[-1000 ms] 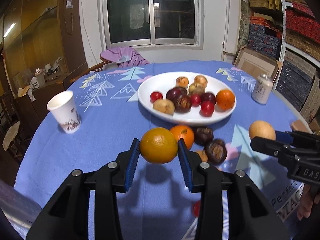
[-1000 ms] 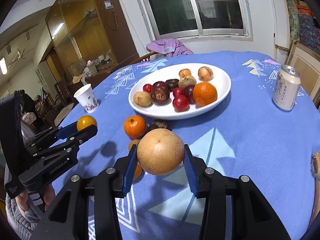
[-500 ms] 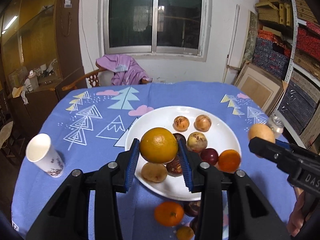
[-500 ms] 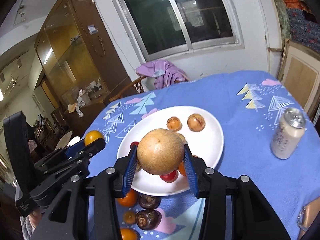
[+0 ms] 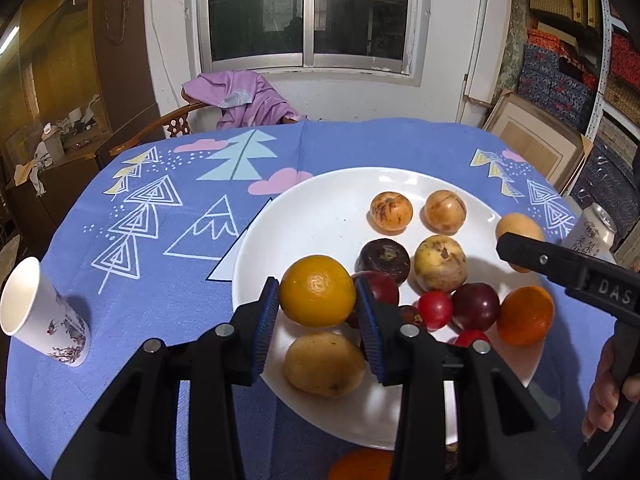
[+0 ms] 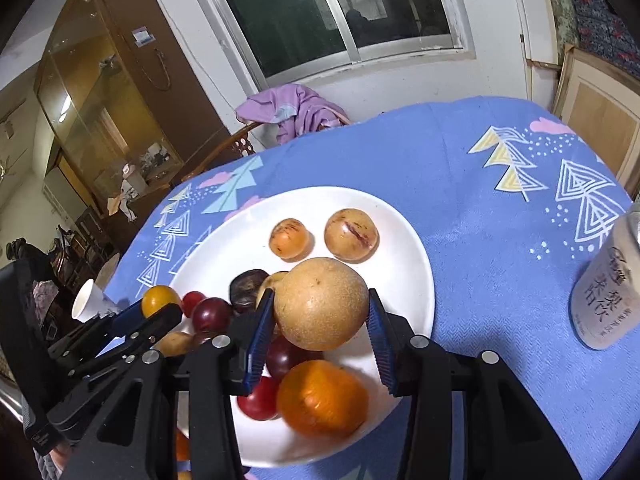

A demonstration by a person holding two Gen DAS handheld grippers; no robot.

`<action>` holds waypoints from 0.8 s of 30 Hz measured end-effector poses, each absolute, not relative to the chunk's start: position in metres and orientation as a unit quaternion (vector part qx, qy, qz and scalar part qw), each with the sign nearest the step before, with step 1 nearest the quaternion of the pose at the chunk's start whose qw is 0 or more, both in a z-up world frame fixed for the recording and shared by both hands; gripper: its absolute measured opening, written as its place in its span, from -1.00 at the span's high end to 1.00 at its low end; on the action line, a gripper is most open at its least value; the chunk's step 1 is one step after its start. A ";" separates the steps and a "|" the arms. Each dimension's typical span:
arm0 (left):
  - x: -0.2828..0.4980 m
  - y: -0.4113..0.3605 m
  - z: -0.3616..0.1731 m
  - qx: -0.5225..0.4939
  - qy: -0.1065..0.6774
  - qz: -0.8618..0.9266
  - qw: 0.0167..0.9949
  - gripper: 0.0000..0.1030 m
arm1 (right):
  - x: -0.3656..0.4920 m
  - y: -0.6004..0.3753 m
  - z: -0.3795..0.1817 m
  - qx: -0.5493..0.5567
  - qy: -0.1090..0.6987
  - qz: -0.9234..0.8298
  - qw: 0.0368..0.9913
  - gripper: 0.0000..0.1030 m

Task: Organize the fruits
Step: 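Carry the orange and pear over the white plate and open both tools, then move both open tools back to the remaining fruit pile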

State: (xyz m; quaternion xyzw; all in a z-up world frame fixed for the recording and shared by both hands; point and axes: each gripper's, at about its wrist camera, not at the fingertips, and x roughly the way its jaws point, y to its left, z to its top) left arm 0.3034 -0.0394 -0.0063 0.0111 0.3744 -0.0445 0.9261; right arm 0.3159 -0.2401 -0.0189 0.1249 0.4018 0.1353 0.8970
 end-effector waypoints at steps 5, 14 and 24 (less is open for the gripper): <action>0.300 -0.042 -0.007 0.018 0.364 -0.034 0.931 -0.21 | 0.316 -0.247 -0.025 0.145 0.404 0.127 0.894 -0.20; 0.282 -0.046 0.013 0.025 0.326 -0.021 0.945 -0.78 | 0.302 -0.246 -0.007 0.160 0.383 0.143 0.898 -0.41; 0.254 -0.046 0.036 0.025 0.298 0.008 0.954 -0.91 | 0.270 -0.249 0.020 0.194 0.361 0.147 0.900 -0.71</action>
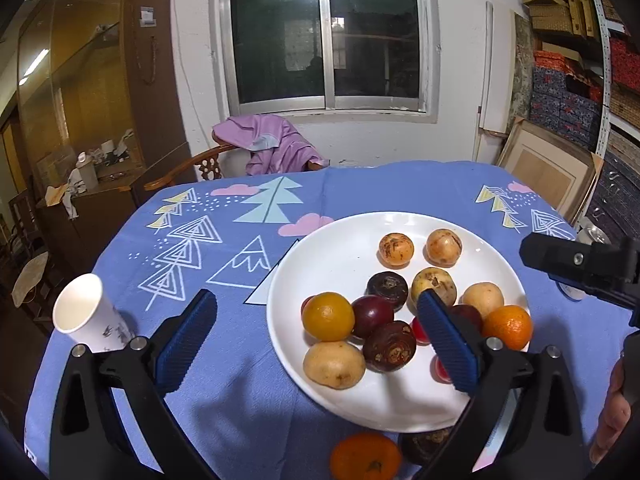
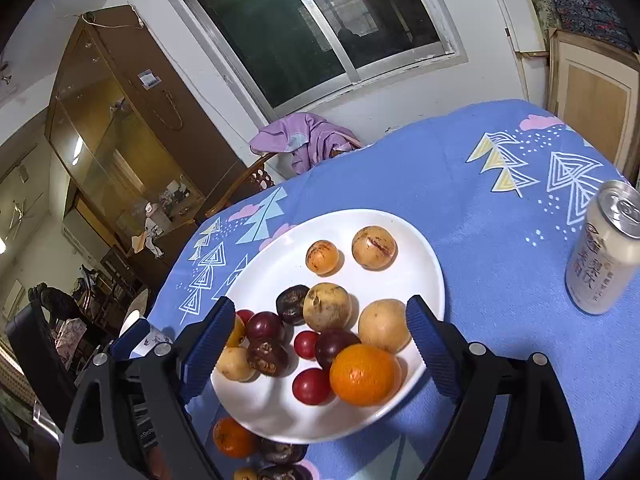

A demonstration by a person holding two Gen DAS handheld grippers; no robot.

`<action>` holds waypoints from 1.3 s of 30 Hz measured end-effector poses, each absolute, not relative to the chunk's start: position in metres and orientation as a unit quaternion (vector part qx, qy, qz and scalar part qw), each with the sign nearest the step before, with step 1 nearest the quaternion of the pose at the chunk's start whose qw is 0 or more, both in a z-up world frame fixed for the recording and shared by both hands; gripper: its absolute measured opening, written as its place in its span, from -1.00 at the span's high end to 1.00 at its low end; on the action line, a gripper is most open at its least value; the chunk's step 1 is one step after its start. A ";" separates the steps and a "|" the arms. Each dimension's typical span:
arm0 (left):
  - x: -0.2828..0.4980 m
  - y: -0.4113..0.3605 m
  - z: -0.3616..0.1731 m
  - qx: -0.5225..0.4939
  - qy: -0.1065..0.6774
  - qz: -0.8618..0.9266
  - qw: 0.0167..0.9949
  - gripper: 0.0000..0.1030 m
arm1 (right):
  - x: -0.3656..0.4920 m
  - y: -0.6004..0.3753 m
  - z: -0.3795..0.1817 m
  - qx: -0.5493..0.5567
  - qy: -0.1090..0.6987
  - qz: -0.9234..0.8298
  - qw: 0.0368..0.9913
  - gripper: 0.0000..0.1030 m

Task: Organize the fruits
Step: 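Move both open tools back to the remaining fruit pile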

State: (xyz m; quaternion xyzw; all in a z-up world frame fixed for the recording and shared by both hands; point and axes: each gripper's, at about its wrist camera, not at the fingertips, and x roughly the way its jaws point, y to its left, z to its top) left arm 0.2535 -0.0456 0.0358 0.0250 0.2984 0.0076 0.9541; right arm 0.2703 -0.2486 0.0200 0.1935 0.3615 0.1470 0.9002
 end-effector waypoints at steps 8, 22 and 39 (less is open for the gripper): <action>0.199 -0.042 0.043 0.038 0.285 0.020 0.957 -0.91 | 0.216 -0.248 0.024 0.177 0.355 0.148 0.906 -0.73; 0.119 -0.025 0.008 0.022 0.323 0.002 0.946 -0.91 | 0.132 -0.247 -0.006 0.138 0.360 0.142 0.912 -0.83; 0.073 -0.070 -0.041 0.099 0.388 -0.128 0.907 -0.91 | 0.127 -0.278 -0.004 0.206 0.351 0.134 0.903 -0.91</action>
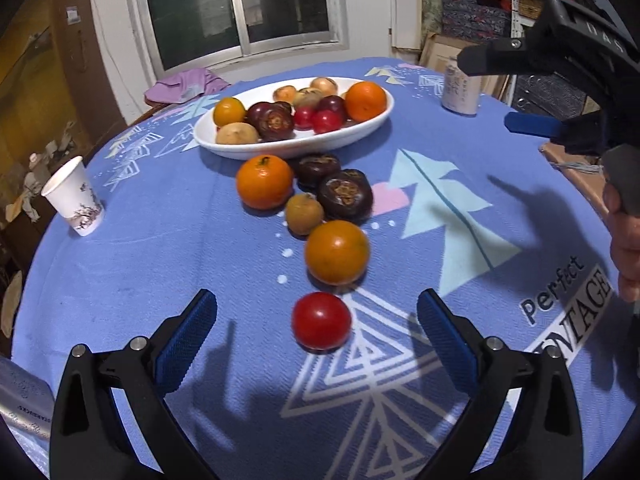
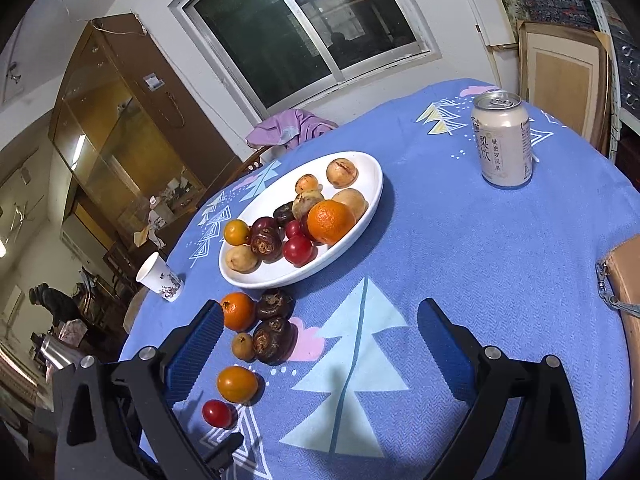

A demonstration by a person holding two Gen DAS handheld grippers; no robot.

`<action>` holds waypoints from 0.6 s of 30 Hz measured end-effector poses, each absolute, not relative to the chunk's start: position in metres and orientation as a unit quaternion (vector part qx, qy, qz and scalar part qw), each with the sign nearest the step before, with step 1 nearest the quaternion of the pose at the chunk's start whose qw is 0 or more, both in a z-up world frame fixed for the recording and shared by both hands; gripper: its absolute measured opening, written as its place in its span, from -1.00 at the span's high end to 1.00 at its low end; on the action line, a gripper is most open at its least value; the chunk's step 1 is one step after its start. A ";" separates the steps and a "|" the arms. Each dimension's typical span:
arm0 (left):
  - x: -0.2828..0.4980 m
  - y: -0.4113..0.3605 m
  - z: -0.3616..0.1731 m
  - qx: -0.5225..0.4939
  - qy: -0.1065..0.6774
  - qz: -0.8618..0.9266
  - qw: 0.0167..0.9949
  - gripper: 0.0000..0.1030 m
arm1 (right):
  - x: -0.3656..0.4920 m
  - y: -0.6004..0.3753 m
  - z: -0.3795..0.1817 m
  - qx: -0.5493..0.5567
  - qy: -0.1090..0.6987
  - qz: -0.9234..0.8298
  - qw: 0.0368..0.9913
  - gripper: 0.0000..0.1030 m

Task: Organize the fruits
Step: 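Move both open tools back to the remaining fruit pile, then grasp a red tomato with the left tool while the right tool grasps an orange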

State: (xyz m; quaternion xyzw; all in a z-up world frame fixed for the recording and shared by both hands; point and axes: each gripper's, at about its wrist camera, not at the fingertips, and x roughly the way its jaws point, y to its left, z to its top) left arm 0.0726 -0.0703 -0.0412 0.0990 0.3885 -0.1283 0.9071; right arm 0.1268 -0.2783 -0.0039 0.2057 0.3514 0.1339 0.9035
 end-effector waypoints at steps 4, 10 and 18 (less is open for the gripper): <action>0.076 -0.065 -0.043 0.077 0.398 -0.138 0.904 -0.91 | 0.128 -0.277 -0.006 0.203 0.356 0.132 0.902 -0.92; 0.074 -0.064 -0.041 0.068 0.398 -0.151 0.902 -0.38 | 0.129 -0.278 -0.007 0.207 0.361 0.130 0.900 -0.93; 0.075 -0.065 -0.045 0.062 0.411 -0.163 0.895 0.12 | 0.130 -0.275 -0.010 0.202 0.367 0.130 0.899 -0.93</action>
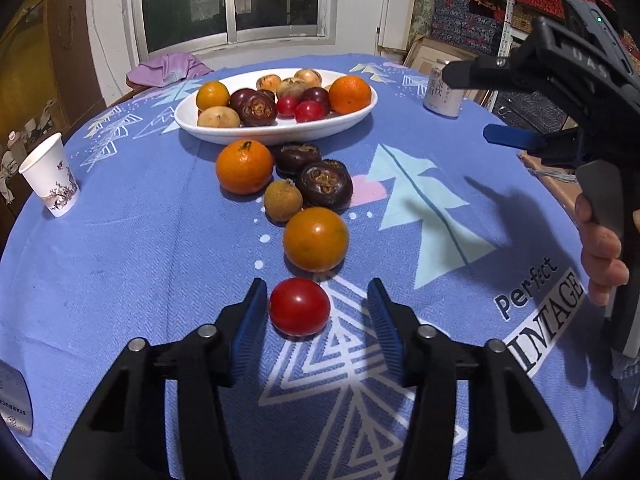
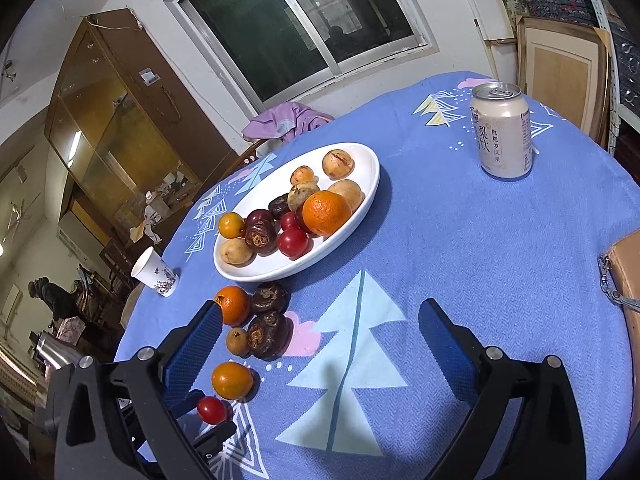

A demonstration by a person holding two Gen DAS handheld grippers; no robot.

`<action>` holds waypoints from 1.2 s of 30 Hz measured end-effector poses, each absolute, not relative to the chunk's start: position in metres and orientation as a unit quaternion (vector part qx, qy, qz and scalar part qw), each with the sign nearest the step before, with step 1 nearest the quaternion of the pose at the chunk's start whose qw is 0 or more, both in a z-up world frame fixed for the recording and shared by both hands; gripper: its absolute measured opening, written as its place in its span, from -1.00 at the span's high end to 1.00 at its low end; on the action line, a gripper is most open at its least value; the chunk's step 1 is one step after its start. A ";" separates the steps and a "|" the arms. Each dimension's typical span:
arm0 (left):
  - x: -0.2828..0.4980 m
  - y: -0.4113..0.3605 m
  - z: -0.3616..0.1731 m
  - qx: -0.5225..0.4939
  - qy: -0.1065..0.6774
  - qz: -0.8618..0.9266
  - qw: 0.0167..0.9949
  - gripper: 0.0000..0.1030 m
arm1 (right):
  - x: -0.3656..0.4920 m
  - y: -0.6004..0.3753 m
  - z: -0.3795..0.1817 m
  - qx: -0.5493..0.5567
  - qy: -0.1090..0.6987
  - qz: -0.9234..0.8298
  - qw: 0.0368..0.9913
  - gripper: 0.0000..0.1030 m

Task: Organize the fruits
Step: 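Grasp a red tomato with the left tool while the right tool grasps an orange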

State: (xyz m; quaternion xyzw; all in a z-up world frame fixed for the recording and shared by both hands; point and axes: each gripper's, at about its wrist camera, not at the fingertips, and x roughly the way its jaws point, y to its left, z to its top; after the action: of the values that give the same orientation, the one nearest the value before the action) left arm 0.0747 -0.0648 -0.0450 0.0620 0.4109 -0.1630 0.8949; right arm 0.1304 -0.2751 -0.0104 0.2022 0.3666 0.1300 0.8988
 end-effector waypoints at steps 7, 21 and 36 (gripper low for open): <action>0.079 -0.056 -0.048 0.048 0.421 -0.150 0.893 0.41 | 0.130 -0.270 -0.011 0.193 0.369 0.140 0.898 -0.93; 0.088 0.001 -0.040 0.016 0.401 -0.039 0.915 0.41 | 0.107 -0.159 -0.038 -0.043 0.394 0.218 0.892 -0.29; 0.093 -0.006 -0.050 0.028 0.416 -0.040 0.908 0.41 | 0.113 -0.121 -0.051 -0.087 0.402 0.221 0.884 0.19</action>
State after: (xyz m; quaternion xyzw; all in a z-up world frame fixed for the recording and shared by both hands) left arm 0.0927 -0.0056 -0.0502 0.0283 0.4161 -0.0402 0.9080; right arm 0.1127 -0.1214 -0.0510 -0.0865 0.4018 0.2214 0.8843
